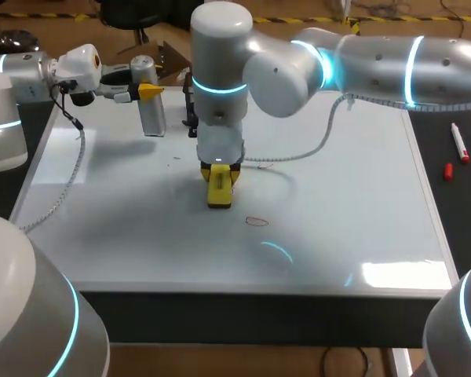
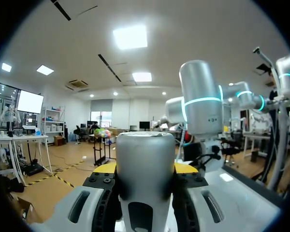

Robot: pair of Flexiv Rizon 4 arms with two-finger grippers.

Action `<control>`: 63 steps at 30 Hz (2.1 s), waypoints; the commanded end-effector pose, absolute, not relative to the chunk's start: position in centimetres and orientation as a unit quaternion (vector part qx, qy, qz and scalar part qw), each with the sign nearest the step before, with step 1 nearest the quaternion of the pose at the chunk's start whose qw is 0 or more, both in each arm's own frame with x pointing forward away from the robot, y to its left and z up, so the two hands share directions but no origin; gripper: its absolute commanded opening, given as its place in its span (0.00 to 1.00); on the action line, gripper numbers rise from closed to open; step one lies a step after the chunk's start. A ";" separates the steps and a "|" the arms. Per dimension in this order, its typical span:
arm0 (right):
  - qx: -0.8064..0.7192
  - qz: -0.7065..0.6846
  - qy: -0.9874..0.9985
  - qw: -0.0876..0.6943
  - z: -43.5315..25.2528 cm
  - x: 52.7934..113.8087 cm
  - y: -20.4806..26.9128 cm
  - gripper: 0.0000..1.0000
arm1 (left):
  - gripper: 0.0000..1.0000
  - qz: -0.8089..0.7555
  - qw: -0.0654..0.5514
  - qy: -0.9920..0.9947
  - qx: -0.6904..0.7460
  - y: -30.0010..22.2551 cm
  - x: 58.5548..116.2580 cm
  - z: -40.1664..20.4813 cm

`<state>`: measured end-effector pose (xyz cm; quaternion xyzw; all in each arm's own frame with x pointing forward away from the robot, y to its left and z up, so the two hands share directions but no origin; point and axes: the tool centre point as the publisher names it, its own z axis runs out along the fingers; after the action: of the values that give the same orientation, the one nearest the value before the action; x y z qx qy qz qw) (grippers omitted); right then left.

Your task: Pick up the inspection probe, press it on each red-marked spot on the whiteboard one by one, put down the probe, pick up the eraser, and wipe off all the red marks.

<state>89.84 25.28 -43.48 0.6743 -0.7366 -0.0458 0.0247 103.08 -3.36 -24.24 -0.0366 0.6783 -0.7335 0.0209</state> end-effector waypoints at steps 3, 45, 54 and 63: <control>0.663 -0.052 -0.747 0.023 -46.7 89.5 23.2 0.00 | 0.00 -0.734 0.022 0.678 -0.036 -3.4 103.0 -24.2; 0.704 -0.026 -0.709 -0.001 -39.8 91.0 22.2 0.00 | 0.00 -0.734 0.022 0.678 -0.036 -3.4 103.0 -24.2; 0.690 0.006 -0.724 0.019 -38.5 94.7 16.2 0.00 | 0.00 -0.734 0.022 0.678 -0.036 -3.4 103.0 -24.2; 0.630 0.019 -0.775 0.048 -39.2 98.8 9.2 0.00 | 0.00 -0.734 0.022 0.678 -0.036 -3.4 103.0 -24.2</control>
<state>97.88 10.49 -39.28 0.6346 -0.7712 0.0235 0.0445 103.08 -3.36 -24.24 -0.0366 0.6784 -0.7335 0.0210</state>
